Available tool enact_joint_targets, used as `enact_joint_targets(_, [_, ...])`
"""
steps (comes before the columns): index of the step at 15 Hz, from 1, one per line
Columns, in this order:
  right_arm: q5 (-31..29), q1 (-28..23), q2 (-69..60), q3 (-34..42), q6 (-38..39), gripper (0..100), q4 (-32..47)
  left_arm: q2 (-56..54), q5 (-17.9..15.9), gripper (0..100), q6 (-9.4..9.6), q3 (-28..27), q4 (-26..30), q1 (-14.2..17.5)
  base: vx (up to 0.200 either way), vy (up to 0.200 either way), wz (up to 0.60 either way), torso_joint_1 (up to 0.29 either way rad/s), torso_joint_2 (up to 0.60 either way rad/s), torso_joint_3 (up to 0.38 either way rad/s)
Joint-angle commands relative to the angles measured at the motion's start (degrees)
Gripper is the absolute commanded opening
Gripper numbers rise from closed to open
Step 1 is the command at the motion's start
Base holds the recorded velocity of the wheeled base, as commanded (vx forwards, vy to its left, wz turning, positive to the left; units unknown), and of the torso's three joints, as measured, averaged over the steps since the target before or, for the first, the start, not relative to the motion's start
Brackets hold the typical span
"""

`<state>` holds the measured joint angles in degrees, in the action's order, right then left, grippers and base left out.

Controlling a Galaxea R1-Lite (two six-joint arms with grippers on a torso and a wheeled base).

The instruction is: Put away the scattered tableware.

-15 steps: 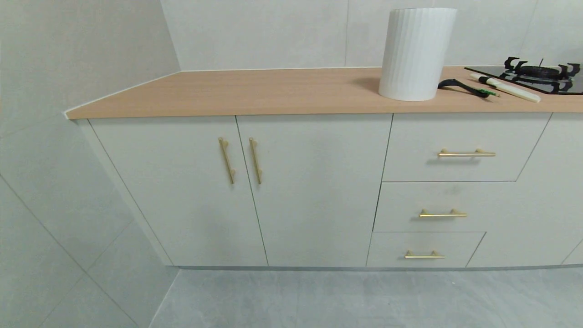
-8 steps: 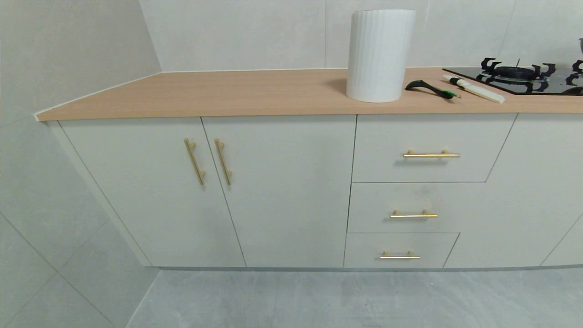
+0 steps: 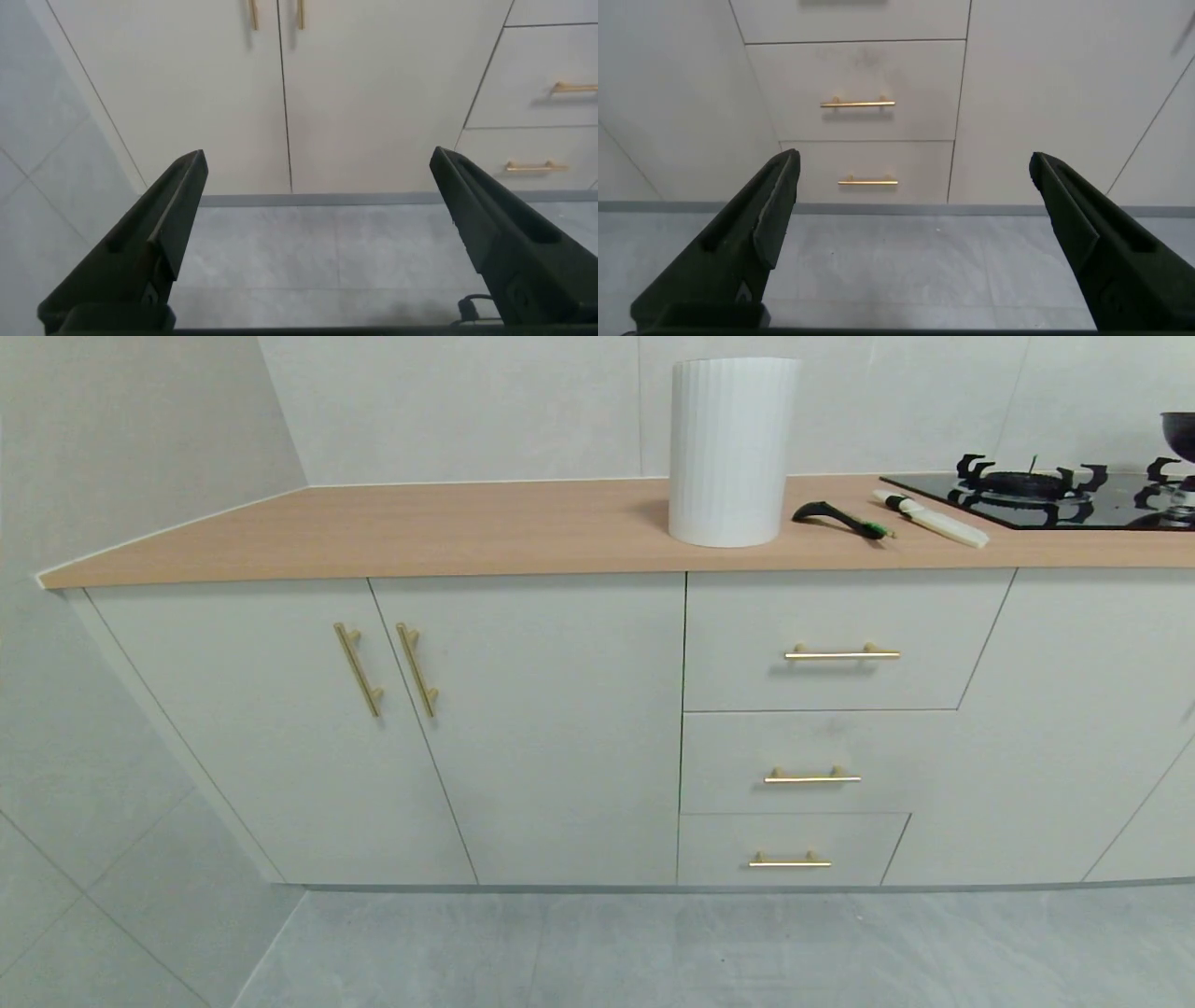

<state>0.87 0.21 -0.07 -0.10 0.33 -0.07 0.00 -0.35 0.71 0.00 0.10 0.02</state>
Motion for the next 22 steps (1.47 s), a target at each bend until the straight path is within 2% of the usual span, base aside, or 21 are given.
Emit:
enact_joint_targets(1, [0.0, 0.0, 0.1, 0.0, 0.0, 100, 0.0, 0.1, 0.0, 100, 0.0, 0.0, 0.0, 0.0, 0.0, 0.0, 0.0, 0.0, 0.0, 0.0])
enact_joint_targets(7, [0.0, 0.0, 0.1, 0.0, 0.0, 100, -0.1, 0.1, 0.0, 100, 0.0, 0.0, 0.0, 0.0, 0.2, 0.0, 0.0, 0.002, 0.0, 0.005])
enact_joint_targets(21, [0.2, 0.1, 0.7, 0.0, -0.3, 100, -0.1, 0.0, 0.1, 100, -0.18, 0.0, 0.0, 0.0, 0.0, 0.0, 0.0, 0.0, 0.0, 0.0])
enact_joint_targets(22, [0.2, 0.1, 0.1, -0.5, -2.2, 100, -0.2, 0.0, 0.1, 100, -0.27, 0.0, -0.1, 0.0, 0.0, 0.0, 0.0, 0.0, 0.0, 0.0])
